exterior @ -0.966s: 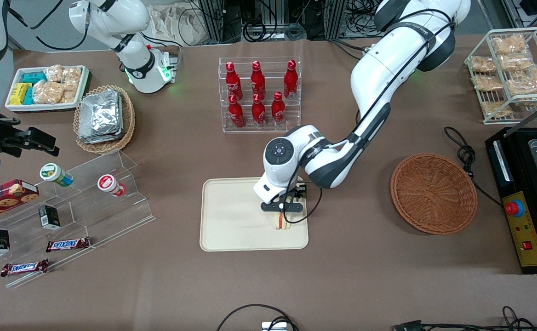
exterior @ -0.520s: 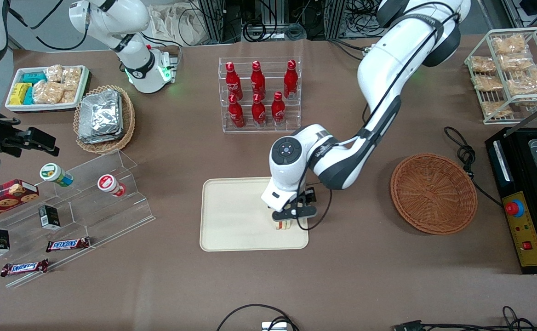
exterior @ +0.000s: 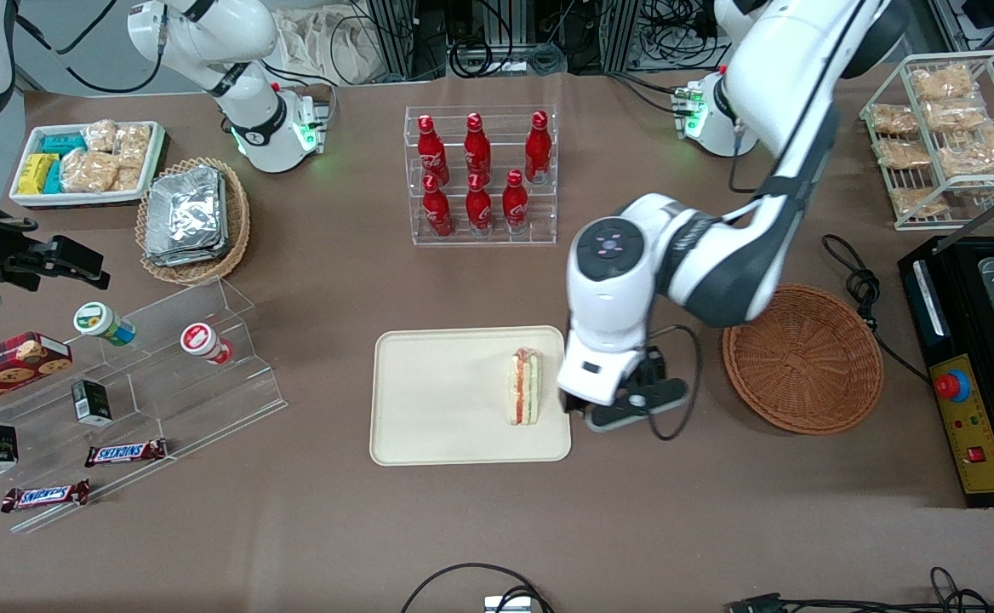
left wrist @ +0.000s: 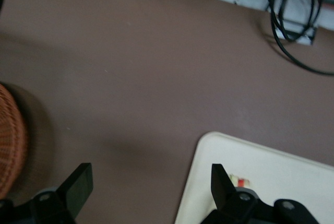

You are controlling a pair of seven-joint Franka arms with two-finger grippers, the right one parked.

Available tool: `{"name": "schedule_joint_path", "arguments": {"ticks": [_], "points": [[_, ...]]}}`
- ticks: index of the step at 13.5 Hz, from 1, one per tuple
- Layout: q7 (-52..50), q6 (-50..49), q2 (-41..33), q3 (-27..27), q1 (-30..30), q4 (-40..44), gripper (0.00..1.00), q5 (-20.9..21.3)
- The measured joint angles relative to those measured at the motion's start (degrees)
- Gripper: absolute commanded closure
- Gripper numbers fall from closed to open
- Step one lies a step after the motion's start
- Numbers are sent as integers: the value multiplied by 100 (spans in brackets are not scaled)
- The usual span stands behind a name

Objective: Place sandwich from basket to tray

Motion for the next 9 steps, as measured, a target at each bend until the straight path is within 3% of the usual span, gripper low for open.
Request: {"name": "schedule_joint_path", "arguments": {"ticks": [4, 9], "points": [[630, -292, -381, 4, 587, 2, 0, -57], [1984, -642, -881, 10, 1387, 3, 0, -664]]}}
